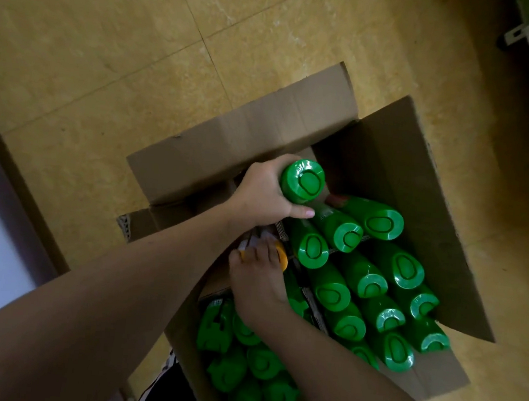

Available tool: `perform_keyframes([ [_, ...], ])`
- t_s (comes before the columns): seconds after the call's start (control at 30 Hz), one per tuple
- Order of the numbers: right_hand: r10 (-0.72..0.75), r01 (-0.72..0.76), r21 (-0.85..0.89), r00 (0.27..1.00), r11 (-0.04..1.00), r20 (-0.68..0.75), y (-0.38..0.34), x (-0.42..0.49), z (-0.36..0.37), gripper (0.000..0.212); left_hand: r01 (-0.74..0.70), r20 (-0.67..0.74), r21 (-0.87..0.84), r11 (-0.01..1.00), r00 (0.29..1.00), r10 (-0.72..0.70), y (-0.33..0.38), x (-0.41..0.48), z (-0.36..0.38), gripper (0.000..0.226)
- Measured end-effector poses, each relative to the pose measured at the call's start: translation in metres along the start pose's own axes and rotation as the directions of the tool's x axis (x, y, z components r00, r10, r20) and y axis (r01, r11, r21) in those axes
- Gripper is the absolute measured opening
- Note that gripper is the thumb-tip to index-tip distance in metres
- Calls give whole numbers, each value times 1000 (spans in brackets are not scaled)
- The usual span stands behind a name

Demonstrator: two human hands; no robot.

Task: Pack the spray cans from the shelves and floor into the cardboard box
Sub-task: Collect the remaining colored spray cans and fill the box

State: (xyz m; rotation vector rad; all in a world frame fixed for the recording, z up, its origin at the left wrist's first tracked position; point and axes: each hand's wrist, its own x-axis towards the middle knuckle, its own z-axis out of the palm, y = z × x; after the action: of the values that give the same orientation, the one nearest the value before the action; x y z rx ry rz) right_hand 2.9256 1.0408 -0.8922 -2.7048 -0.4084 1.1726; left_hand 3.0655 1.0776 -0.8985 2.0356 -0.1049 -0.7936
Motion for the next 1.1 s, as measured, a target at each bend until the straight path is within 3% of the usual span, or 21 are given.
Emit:
perform_keyframes([
  [0.07,-49,59,144,996,988,-74,7,-14,-7,67,28,-35,-27,999,999,-29,0,0,-1,71],
  [0.13,-75,179,332,950,926,-303,20,-31,-16,48,64,-68,-54,997,995,-67,3,1,-1,75],
  [0.23,114,326,454,696,829,-708,49,-52,-46,19,85,-120,-53,995,989,-91,5,0,-3,84],
  [0.3,222,326,452,550,830,-805,75,-57,-71,17,88,-142,-57,994,985,-95,1,-4,-4,86],
  [0.33,255,288,443,511,849,-821,89,-56,-81,22,84,-146,-61,995,985,-93,-2,-6,-4,86],
  [0.37,267,249,442,517,862,-813,101,-51,-90,34,87,-147,-67,994,985,-96,-5,-8,-2,86],
  [0.43,227,207,455,648,866,-727,121,-40,-103,64,90,-127,-53,995,987,-96,-7,-10,3,91],
  [0.53,72,163,477,896,864,-437,139,-23,-119,92,48,-37,16,999,998,-47,-4,-13,16,94],
  [0.6,-26,136,495,974,858,-223,147,-12,-124,97,53,-5,31,998,999,-53,-5,-16,23,86],
  [0.73,-134,185,469,981,863,-141,153,-2,-118,81,119,29,-9,993,993,-119,-6,-16,27,77],
  [0.9,-104,199,462,969,864,-223,154,-2,-117,69,164,148,39,986,975,-168,-4,-7,20,117],
  [0.97,-75,169,473,974,865,-212,154,-3,-116,67,175,181,-23,984,969,-168,-14,-8,13,119],
  [1.03,-20,107,491,984,865,-178,153,-3,-113,69,146,78,-35,989,987,-143,-21,-14,5,106],
  [1.1,16,55,487,990,872,-140,150,-1,-110,71,131,-132,-43,990,982,-136,-20,-19,-3,87],
])
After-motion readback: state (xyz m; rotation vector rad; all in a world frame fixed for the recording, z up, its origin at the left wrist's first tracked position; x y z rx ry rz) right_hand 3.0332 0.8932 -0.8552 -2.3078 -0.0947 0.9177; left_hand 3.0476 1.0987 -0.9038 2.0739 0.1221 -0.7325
